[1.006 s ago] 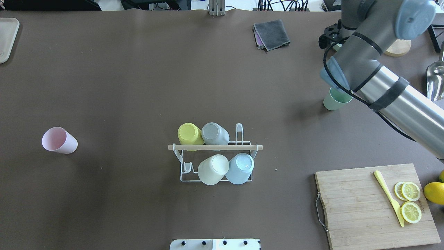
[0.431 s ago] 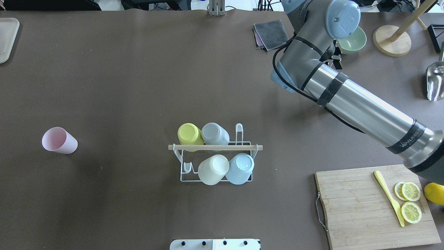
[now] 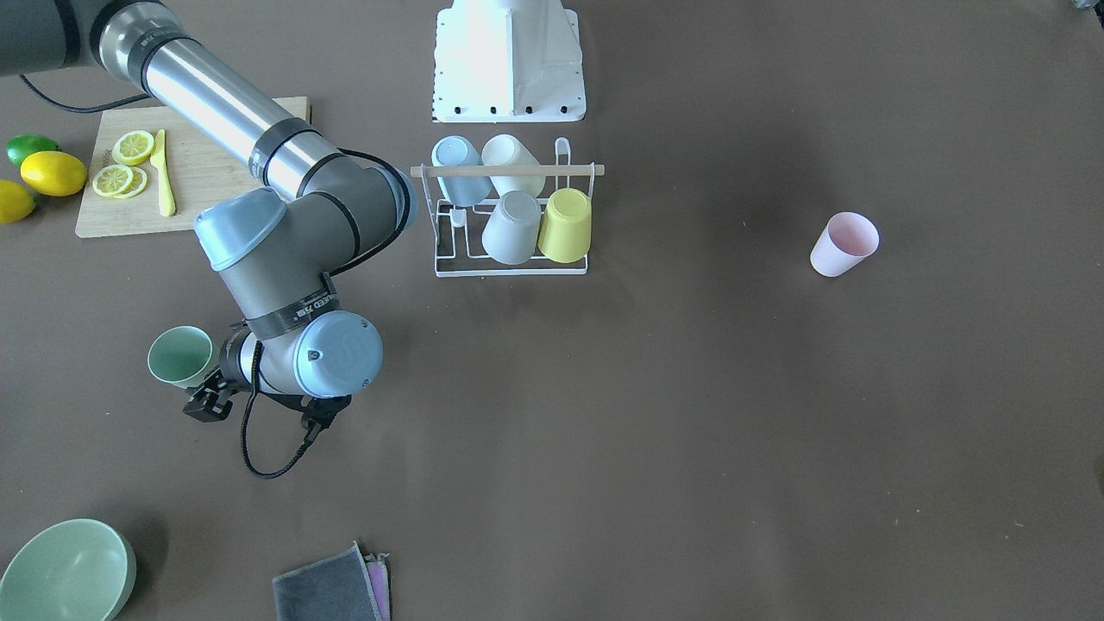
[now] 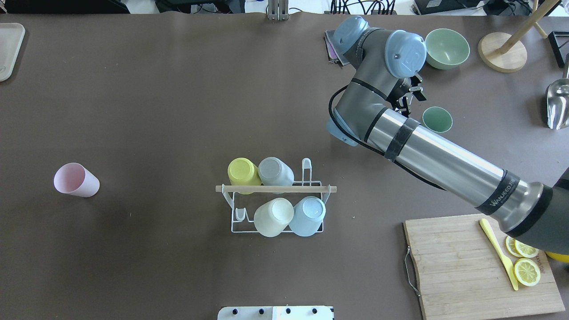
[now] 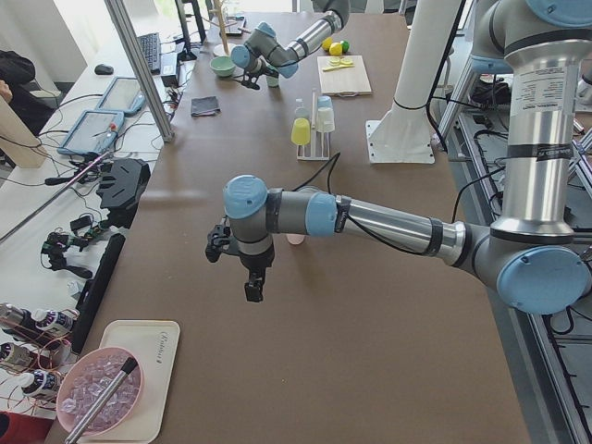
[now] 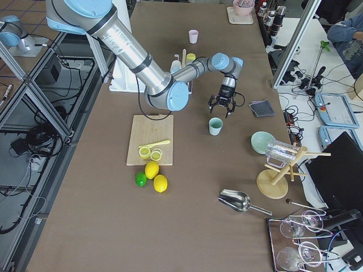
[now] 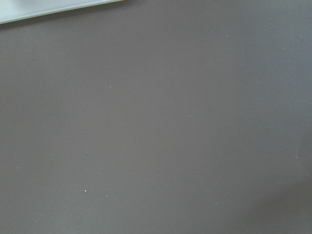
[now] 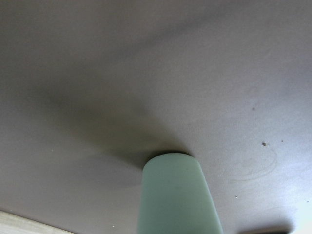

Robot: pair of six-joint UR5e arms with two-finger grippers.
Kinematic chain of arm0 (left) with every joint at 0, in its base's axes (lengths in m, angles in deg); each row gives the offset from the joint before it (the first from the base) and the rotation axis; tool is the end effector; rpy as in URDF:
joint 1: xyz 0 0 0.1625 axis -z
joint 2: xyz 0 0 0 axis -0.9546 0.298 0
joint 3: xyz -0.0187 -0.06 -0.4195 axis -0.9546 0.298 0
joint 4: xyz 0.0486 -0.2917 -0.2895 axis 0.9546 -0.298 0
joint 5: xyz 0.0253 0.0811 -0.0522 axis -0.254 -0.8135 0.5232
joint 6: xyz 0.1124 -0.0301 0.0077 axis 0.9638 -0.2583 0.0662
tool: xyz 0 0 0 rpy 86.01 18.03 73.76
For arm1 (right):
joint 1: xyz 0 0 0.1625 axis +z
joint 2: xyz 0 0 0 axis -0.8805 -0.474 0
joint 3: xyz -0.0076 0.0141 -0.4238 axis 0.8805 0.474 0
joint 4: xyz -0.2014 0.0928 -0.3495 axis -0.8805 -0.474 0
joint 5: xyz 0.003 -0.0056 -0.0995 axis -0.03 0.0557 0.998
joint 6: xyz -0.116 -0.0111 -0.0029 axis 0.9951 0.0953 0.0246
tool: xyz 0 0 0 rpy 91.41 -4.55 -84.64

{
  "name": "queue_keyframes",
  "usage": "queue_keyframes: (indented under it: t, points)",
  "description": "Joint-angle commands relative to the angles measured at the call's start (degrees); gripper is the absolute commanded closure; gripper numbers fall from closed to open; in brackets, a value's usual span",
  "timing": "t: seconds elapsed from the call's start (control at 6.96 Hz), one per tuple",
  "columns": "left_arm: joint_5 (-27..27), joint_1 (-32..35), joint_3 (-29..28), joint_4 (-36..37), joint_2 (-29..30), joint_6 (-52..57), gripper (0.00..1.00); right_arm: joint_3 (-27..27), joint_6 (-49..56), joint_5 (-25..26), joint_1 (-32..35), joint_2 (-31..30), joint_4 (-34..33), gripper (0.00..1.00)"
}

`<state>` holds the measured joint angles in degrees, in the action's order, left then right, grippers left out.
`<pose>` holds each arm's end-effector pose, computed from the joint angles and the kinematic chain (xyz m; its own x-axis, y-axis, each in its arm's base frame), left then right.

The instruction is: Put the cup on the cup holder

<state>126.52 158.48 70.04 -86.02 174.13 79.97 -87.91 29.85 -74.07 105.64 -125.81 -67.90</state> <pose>-0.0204 -0.5004 0.5597 0.7456 0.1360 -0.6523 -0.1189 0.9904 0.0706 -0.4659 -0.6145 0.3906 0.2831 -0.9370 0.2046 0.9567 0.2610 -0.1285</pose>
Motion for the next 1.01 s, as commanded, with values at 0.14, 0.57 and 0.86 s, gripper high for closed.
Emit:
queue_keyframes:
  t: [0.14, 0.57, 0.86]
  points:
    - [-2.57, -9.15, -1.12, 16.66, 16.21, -0.10, 0.02, 3.66, 2.73, 7.89, -3.76, -0.17, 0.55, 0.02]
    - [-1.52, -10.66, -3.85, 16.15, 17.21, 0.08, 0.02, 4.46, 4.13, 10.01, -3.86, -1.66, 2.38, 0.02]
    - [-0.38, -15.23, -5.50, 16.50, 19.39, -0.01, 0.02, 4.99, 4.75, 10.54, -3.86, -2.36, 2.84, 0.02]
